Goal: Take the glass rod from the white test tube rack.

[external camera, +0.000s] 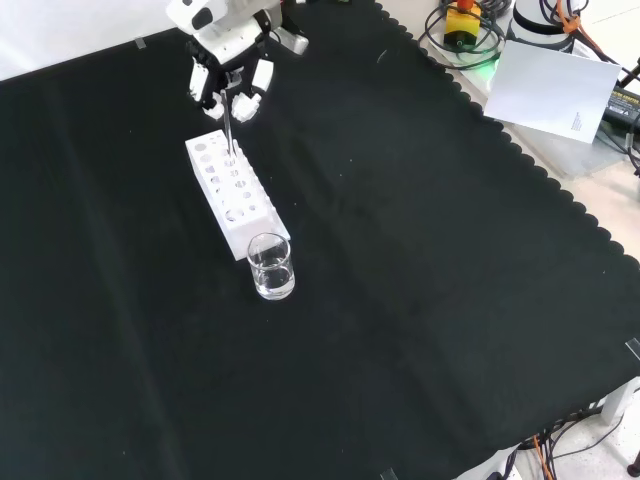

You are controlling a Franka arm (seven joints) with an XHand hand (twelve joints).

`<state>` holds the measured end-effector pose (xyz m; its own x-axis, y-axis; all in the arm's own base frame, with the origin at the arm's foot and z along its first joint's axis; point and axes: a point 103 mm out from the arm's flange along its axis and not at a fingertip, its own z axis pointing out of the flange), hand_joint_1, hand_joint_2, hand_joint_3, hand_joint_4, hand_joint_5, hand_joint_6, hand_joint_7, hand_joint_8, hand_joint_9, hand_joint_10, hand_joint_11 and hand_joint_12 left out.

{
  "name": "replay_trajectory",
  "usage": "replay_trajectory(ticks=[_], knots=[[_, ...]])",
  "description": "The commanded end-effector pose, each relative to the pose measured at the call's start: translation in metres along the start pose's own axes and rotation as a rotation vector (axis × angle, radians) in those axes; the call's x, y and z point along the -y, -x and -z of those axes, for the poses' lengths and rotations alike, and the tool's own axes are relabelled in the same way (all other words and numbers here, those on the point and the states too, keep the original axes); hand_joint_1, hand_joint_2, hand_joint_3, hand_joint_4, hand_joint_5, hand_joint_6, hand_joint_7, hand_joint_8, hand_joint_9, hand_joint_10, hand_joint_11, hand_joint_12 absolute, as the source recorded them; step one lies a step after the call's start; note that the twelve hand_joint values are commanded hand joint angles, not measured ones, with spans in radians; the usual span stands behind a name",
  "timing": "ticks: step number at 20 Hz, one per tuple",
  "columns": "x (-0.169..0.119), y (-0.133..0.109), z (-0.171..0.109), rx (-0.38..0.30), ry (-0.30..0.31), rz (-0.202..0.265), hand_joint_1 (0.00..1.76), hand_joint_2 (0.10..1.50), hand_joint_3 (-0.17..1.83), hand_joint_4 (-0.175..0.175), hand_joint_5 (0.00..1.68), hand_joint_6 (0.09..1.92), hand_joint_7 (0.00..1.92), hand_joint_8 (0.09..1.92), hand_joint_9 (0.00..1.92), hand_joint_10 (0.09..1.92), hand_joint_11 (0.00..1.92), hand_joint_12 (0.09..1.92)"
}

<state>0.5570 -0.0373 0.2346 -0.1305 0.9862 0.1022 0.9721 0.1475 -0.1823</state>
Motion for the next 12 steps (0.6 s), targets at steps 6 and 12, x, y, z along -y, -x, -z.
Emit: replay_trajectory(ticks=[6,12], knots=[[-0.008,-0.01,0.009,-0.071,0.136,0.028,1.23,1.12,0.08,-0.175,0.93,0.86,0.92,1.48,1.59,1.18,1.79,0.97],[-0.015,-0.013,0.032,-0.061,0.213,0.028,1.26,1.15,0.02,-0.175,0.95,0.8,0.9,1.47,1.61,1.17,1.63,1.02]])
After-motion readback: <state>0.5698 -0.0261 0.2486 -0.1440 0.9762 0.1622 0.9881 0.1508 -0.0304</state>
